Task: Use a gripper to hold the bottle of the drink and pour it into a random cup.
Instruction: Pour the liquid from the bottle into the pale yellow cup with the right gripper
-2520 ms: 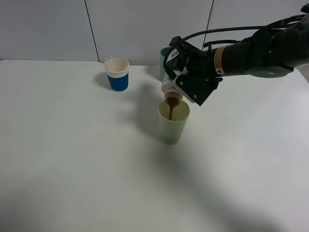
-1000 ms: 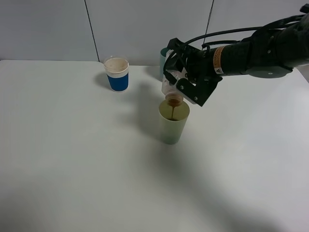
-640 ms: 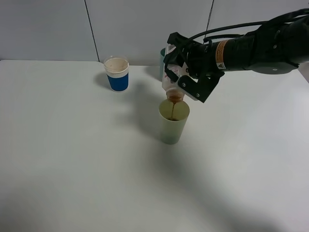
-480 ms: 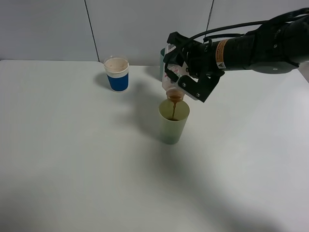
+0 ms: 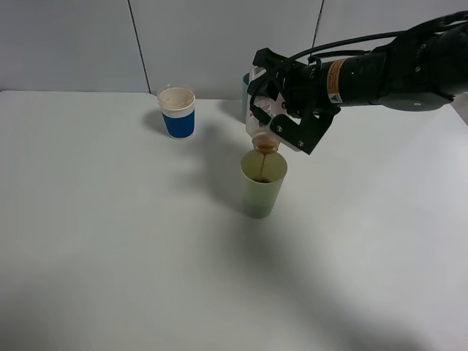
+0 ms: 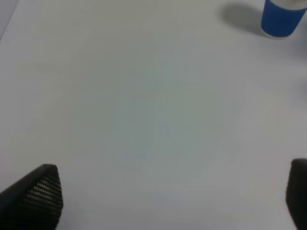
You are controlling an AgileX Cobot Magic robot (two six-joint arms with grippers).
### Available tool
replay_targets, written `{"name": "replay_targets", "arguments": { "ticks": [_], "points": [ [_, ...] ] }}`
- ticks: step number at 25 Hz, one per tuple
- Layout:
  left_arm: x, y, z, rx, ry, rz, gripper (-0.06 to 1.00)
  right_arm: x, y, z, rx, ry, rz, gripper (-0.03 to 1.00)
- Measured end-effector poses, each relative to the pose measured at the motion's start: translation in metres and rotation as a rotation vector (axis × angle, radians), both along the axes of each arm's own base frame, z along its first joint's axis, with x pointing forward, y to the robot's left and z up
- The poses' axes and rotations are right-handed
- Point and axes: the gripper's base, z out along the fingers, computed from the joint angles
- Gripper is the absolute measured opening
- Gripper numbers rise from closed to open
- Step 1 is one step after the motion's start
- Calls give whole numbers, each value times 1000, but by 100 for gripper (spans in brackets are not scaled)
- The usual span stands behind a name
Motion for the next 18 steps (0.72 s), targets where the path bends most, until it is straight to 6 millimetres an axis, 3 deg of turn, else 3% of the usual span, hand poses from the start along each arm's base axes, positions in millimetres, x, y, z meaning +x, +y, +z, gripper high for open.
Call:
{"name": "replay_targets", "arguments": {
  "ticks": [6,18],
  "points": [
    [0,0,0,0,0,0,93,1,0,1,40,31,-33,36],
    [0,0,0,0,0,0,93,2,-1,1,309,281,-235,36]
  ]
}}
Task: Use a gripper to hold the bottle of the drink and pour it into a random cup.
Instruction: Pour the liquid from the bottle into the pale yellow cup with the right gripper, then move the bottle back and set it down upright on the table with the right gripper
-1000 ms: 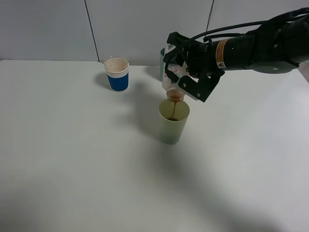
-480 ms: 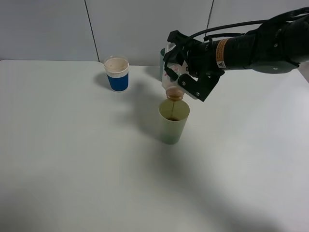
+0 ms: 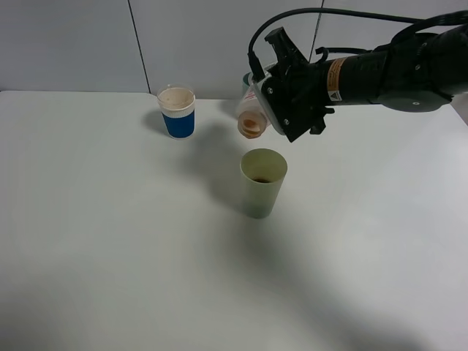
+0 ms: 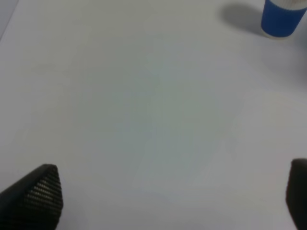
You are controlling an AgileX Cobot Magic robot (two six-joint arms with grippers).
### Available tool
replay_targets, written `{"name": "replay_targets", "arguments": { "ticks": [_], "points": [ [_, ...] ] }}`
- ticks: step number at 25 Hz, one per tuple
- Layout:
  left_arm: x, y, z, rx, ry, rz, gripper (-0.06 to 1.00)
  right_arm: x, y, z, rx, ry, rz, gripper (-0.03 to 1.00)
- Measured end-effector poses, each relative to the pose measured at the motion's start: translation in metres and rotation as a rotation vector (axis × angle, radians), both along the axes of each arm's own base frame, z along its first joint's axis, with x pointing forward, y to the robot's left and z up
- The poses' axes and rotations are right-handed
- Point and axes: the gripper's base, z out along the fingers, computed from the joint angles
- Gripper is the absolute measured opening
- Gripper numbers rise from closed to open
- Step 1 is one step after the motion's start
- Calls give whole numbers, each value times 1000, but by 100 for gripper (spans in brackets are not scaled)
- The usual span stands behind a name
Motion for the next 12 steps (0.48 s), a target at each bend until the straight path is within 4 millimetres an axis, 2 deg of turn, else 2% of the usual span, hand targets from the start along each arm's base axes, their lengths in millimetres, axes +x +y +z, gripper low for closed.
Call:
{"name": "replay_targets", "arguments": {
  "ticks": [5,12],
  "points": [
    [0,0,0,0,0,0,93,3,-3,1,182,146,-144,36],
    [0,0,0,0,0,0,93,16,-22,7,481,289,-398,36]
  ]
}}
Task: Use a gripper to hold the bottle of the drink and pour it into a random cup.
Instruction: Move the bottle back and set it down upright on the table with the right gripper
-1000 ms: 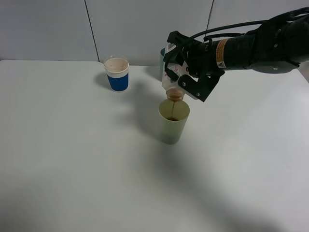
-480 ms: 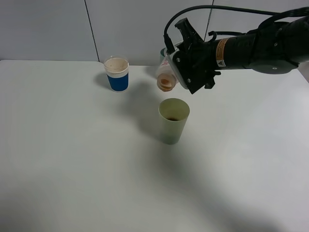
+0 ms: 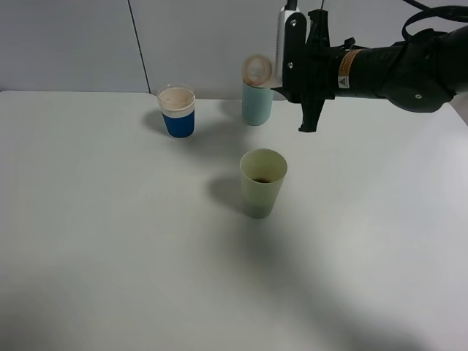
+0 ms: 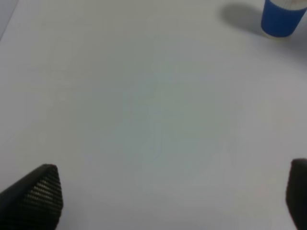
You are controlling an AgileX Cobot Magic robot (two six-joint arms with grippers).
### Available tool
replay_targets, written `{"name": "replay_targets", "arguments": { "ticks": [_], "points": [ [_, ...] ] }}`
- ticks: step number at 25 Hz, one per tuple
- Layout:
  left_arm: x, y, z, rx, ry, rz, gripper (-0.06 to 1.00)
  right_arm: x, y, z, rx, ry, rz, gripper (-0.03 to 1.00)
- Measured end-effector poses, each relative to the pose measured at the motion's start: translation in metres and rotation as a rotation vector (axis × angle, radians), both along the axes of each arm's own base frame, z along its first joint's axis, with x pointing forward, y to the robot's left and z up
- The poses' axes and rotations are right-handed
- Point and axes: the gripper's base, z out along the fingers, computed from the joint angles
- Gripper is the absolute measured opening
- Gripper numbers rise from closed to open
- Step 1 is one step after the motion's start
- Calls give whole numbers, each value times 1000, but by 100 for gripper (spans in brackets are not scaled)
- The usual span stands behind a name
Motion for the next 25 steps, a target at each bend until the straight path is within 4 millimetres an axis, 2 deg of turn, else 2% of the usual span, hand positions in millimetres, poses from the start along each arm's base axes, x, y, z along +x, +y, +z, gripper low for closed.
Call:
{"name": "replay_targets", "arguments": {
  "ticks": [10,19,22,25],
  "points": [
    [0,0,0,0,0,0,93,13,-14,19,557,94,-282,36],
    [0,0,0,0,0,0,93,19,-27,22,1109,307,-551,36],
    [0,0,0,0,0,0,93,19,-30,17,1207,385,-633,36],
    [0,0,0,0,0,0,93,21,-30,4,1191,440,-691,36]
  ]
}}
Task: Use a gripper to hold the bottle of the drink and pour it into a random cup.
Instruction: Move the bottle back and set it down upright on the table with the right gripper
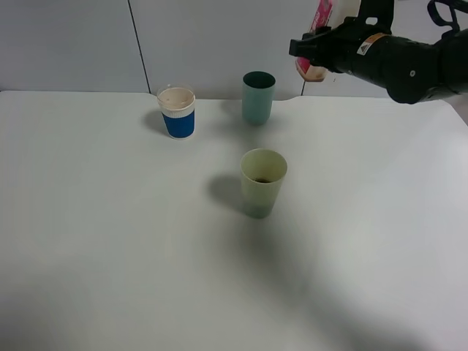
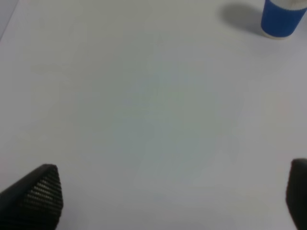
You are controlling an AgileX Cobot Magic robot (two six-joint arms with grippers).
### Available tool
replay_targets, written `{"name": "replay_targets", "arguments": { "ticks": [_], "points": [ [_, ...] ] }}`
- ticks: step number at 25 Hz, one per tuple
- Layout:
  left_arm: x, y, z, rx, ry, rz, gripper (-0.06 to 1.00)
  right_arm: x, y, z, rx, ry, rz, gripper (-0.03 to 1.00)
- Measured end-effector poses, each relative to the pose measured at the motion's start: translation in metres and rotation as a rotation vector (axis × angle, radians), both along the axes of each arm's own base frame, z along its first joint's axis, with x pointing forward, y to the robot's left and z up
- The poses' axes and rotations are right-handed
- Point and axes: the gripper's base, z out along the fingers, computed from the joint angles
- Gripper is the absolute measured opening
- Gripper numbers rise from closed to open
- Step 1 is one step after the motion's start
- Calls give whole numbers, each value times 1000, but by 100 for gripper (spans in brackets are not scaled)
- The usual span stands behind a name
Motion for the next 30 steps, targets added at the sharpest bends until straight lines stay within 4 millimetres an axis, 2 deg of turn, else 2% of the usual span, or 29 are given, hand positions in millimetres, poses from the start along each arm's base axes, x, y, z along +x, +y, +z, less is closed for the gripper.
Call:
{"name": "replay_targets", "arguments": {
  "ticks": [8,11,22,30],
  "points": [
    [0,0,0,0,0,0,93,7,4,-46,-76,122,30,36],
    [0,0,0,0,0,0,93,8,7,-57,-114,124,66,36],
    [0,0,0,0,0,0,93,10,15,-91,-224,113,197,36],
    [0,0,0,0,0,0,93,7,23,-102,-295,73,319,36]
  ]
}}
